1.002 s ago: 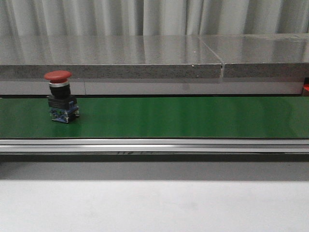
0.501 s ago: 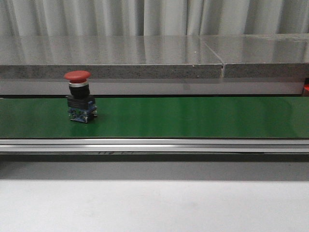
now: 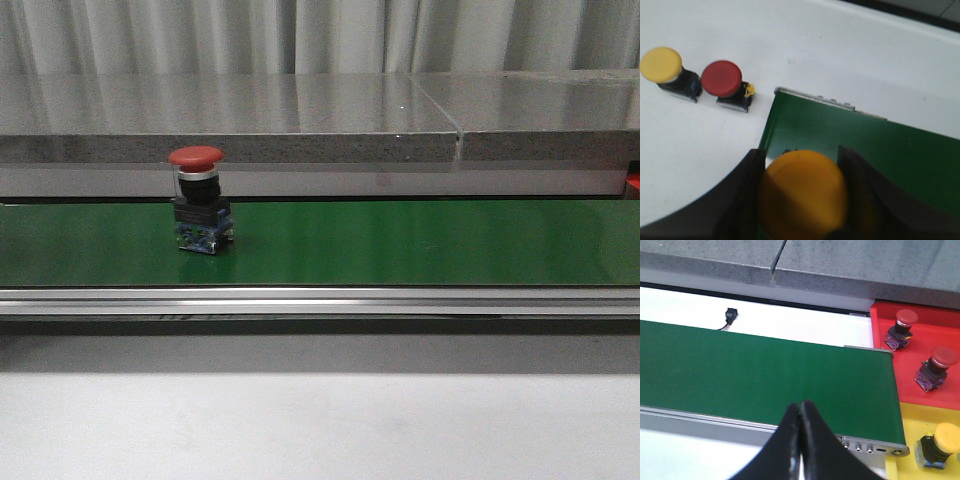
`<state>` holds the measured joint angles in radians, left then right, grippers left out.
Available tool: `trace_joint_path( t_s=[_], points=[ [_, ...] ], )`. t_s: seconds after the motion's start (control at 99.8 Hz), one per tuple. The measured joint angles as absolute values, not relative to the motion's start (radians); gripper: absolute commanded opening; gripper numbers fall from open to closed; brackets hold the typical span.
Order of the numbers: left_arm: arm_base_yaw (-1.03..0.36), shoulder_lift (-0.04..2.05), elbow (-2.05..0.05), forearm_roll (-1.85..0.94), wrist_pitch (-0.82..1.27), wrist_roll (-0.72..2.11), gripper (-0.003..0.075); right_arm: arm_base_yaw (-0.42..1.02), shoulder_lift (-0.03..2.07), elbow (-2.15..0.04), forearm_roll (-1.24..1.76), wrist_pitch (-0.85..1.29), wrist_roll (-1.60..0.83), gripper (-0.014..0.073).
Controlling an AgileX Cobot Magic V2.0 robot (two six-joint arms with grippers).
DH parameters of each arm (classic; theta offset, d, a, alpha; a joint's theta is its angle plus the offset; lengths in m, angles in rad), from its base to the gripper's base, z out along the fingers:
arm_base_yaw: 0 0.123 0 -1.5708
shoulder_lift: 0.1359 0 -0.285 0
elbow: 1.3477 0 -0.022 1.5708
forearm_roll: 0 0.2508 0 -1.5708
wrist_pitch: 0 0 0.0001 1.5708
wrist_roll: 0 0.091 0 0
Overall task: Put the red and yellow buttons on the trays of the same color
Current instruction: 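Place the yellow button on the green belt and open the left gripper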
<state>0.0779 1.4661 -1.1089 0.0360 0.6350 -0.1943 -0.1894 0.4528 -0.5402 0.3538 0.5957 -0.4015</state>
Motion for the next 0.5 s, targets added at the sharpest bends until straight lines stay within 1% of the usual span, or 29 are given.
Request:
trace_joint_path(
  t_s=[0.19,0.391,0.441,0.501],
  points=[
    [0.078,1.506,-1.052,0.040,0.596,-0.194,-0.0019,-0.189,0.453,-0.540,0.354,0.596,-0.401,-0.0068],
    [0.078,1.533,-1.044,0.040,0.570,-0.194,-0.0015,-0.189,0.453,-0.540,0.354,0.596,-0.401,-0.0068],
    [0.078,1.539,-1.044,0.040,0.569,-0.194,-0.0001,-0.189,0.453,-0.540,0.354,0.596,-0.401,-0.0068],
    [0.078,1.544,-1.044,0.040,0.561,-0.194,0.0046,-0.189,0.453,-0.540,0.354,0.596,-0.401,-0.0068]
  ],
)
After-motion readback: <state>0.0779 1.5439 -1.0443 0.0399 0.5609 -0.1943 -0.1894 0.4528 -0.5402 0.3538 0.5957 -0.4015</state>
